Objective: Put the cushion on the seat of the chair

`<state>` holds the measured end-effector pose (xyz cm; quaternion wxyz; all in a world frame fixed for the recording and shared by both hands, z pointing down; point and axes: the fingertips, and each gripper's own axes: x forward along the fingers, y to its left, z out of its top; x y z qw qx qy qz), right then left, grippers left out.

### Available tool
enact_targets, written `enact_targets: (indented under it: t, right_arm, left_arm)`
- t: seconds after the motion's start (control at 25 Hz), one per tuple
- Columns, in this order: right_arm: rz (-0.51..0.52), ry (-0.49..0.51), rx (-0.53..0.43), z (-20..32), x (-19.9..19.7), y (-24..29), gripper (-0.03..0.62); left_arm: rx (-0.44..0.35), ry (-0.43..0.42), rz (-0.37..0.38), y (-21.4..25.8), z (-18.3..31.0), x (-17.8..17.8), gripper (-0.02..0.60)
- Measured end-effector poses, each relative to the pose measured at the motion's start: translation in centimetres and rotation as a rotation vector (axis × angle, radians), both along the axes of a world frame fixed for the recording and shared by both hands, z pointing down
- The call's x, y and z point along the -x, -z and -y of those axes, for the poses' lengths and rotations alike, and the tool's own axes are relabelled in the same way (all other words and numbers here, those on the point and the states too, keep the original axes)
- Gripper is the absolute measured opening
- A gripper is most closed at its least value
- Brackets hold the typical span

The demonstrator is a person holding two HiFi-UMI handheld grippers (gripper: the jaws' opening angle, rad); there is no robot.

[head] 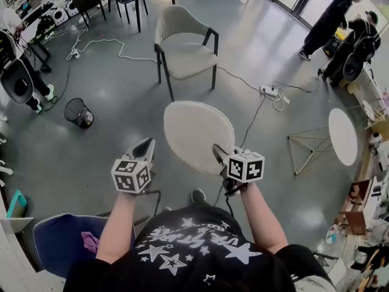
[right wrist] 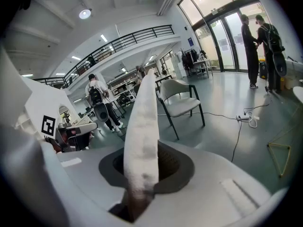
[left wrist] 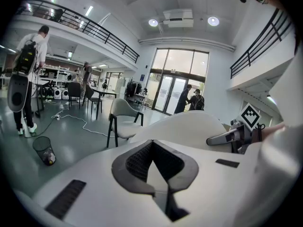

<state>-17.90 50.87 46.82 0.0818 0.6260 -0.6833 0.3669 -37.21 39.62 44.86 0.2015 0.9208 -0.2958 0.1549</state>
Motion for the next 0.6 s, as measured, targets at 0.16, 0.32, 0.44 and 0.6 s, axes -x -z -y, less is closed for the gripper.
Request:
enact_targets:
  t: [0.16,0.32,0.44,0.6]
  right_arm:
    - [-0.007,-0.007,-0.003,-0.3,0.7,0.2,0.064]
    - [-0.030,-0.018,-0.022,-0.4,0.6,0.6,0.064]
    - [-0.028,-0.025,-0.032,-0.5,0.0,0.8,0.064]
    - [-0.004,-0.024,-0.034,-1.2,-0.8,0.6,0.064]
  left_arm:
    - [-0.016,-0.021,-0.023,0.9,-0.4,0.2,0.009]
    - [-0.050,-0.048,-0.035,1.9,-0.8,-0.5,0.008]
    - [-0.039,-0.055,-0.038,1.7,-1.1,-1.1,0.009]
    - [0.036,-0.080,-0.025,-0.1,-3.1,-1.9,0.009]
